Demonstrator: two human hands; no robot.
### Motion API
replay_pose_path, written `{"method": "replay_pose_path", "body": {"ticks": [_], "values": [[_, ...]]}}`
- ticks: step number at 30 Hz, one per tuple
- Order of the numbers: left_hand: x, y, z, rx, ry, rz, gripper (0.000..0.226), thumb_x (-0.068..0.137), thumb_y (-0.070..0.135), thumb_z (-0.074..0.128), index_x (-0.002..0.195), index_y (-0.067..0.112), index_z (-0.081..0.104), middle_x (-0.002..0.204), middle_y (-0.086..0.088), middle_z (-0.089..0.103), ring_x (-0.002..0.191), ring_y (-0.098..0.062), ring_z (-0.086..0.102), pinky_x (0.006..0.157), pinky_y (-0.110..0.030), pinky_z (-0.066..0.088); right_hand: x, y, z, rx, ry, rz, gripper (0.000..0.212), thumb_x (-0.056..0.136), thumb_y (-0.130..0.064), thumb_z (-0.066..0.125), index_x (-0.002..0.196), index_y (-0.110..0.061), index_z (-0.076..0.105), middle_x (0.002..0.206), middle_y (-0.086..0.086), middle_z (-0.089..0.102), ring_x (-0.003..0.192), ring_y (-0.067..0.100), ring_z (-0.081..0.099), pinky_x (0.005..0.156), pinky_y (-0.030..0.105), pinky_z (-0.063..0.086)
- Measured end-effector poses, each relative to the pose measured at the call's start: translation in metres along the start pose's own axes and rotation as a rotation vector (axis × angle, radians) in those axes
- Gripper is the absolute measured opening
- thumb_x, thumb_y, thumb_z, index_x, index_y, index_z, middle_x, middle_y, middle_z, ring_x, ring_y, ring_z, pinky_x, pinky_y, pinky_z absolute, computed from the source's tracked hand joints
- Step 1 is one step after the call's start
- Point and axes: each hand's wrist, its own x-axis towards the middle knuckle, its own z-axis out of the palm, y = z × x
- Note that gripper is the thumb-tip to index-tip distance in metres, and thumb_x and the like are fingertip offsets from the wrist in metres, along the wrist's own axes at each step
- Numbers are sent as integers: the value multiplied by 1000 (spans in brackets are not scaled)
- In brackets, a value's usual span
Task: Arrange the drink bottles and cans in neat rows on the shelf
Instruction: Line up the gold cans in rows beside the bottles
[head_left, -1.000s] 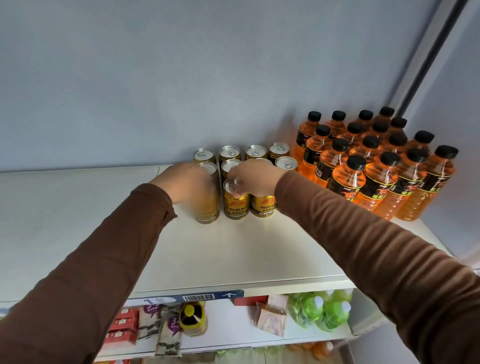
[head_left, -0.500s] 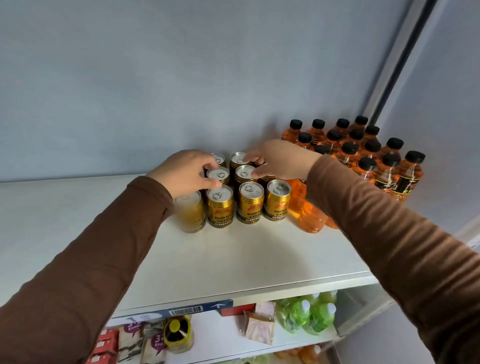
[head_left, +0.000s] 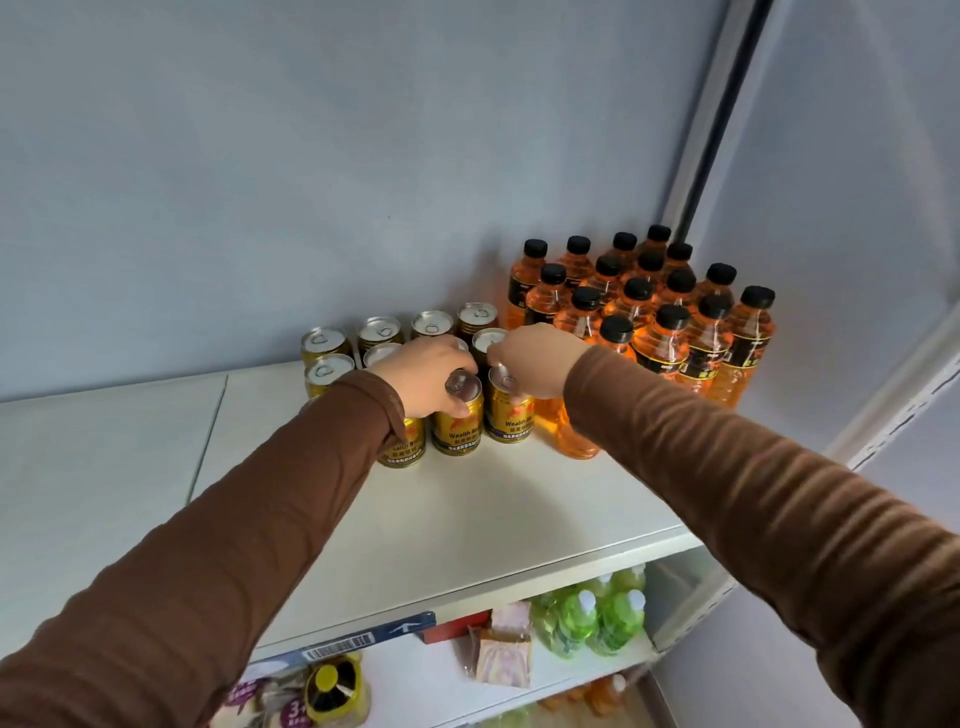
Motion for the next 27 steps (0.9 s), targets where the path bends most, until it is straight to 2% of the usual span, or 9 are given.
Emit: {"method": "replay_pose_path", "body": {"ticks": [7, 9, 12, 16, 19, 21, 24, 27], "values": [[0, -1, -1, -24, -26, 10, 57, 82, 36, 77, 134, 24, 59, 123, -1, 54, 113, -22, 53, 80, -25, 31, 0, -2, 3, -17, -20, 66, 36, 93, -29, 64, 123, -9, 64, 112, 11, 67, 103, 29, 63, 82, 35, 50], [0, -3, 0, -27, -35, 0, 65, 82, 39, 77, 140, 25, 53, 131, -1, 52, 120, -23, 51, 85, -25, 34, -5, -3, 4, -26, 12, 74, 35, 93, -28, 62, 123, -10, 63, 112, 10, 67, 103, 29, 63, 85, 37, 52], [-2, -2, -3, -79, -11, -16, 78, 80, 43, 78, 148, 29, 44, 147, -2, 45, 131, -23, 46, 104, -32, 38, -25, -3, 4, 7, 209, 58, 40, 93, -27, 62, 131, -16, 57, 115, 9, 63, 106, 29, 59, 81, 35, 47], [5, 17, -17, -273, 134, 108, 69, 78, 40, 81, 140, 34, 51, 142, 4, 50, 127, -19, 50, 103, -37, 42, -72, 7, 0, 294, 575, -9, 43, 90, -25, 66, 133, -20, 58, 119, 5, 63, 109, 24, 59, 87, 39, 52], [15, 43, -30, -418, 193, 212, 69, 80, 41, 78, 141, 40, 48, 141, 12, 49, 123, -7, 49, 99, -30, 42, -112, 32, -8, 438, 748, 7, 34, 94, -25, 64, 128, -19, 62, 119, 0, 64, 106, 16, 60, 87, 31, 53], [22, 61, -37, -478, 228, 240, 64, 82, 40, 76, 139, 40, 49, 139, 14, 49, 121, -4, 50, 100, -28, 42, -133, 60, -11, 496, 772, 91, 31, 96, -25, 60, 127, -20, 63, 118, -2, 65, 104, 12, 62, 87, 29, 55], [32, 90, -44, -428, 265, 268, 55, 85, 42, 72, 137, 39, 53, 133, 17, 51, 113, -2, 51, 91, -22, 44, -155, 109, -9, 526, 743, 229, 29, 97, -23, 59, 126, -21, 65, 115, -1, 67, 98, 11, 63, 87, 34, 56], [49, 125, -49, -322, 284, 264, 52, 88, 43, 69, 137, 37, 54, 136, 11, 53, 113, -5, 51, 93, -28, 46, -163, 153, 0, 458, 664, 324, 31, 98, -19, 57, 128, -19, 64, 117, 4, 67, 102, 19, 63, 90, 36, 53]]}}
